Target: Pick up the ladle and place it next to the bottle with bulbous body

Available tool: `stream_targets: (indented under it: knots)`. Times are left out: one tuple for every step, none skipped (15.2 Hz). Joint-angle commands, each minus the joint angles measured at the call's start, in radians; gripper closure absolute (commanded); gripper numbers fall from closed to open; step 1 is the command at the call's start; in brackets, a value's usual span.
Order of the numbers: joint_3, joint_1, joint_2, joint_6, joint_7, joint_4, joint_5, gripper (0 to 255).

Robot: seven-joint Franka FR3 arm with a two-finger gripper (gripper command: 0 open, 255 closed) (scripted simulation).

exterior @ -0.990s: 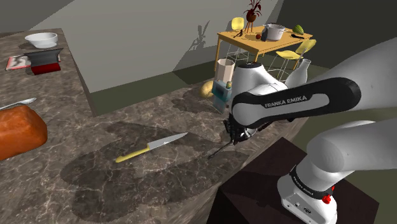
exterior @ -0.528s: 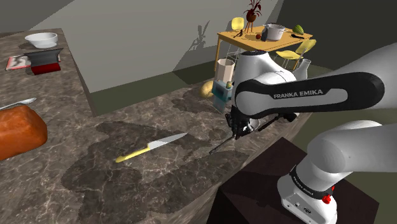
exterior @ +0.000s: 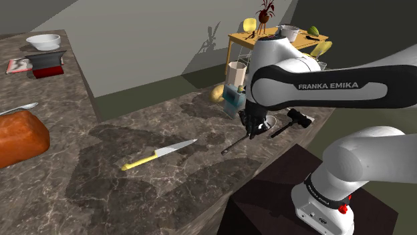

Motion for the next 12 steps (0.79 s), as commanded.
stream_targets:
  knots:
    - [-0.015, -0.001, -0.016, -0.035, 0.001, 0.018, -0.011, 255]
    - [-0.022, -0.001, -0.022, -0.05, 0.001, 0.028, -0.016, 255]
    - [-0.028, -0.002, -0.028, -0.066, 0.002, 0.038, -0.022, 255]
    - [-0.035, -0.003, -0.033, -0.081, 0.002, 0.048, -0.027, 255]
    - [-0.041, -0.004, -0.038, -0.096, 0.003, 0.058, -0.032, 255]
    - [-0.047, -0.005, -0.043, -0.111, 0.003, 0.068, -0.037, 255]
    - [-0.054, -0.006, -0.047, -0.126, 0.004, 0.079, -0.042, 255]
    - [-0.06, -0.007, -0.051, -0.141, 0.004, 0.089, -0.047, 255]
    - [-0.066, -0.008, -0.055, -0.155, 0.005, 0.1, -0.052, 255]
    - [-0.071, -0.009, -0.058, -0.169, 0.005, 0.111, -0.057, 255]
    - [-0.077, -0.011, -0.06, -0.183, 0.006, 0.123, -0.062, 255]
    - [-0.083, -0.012, -0.063, -0.197, 0.006, 0.134, -0.067, 255]
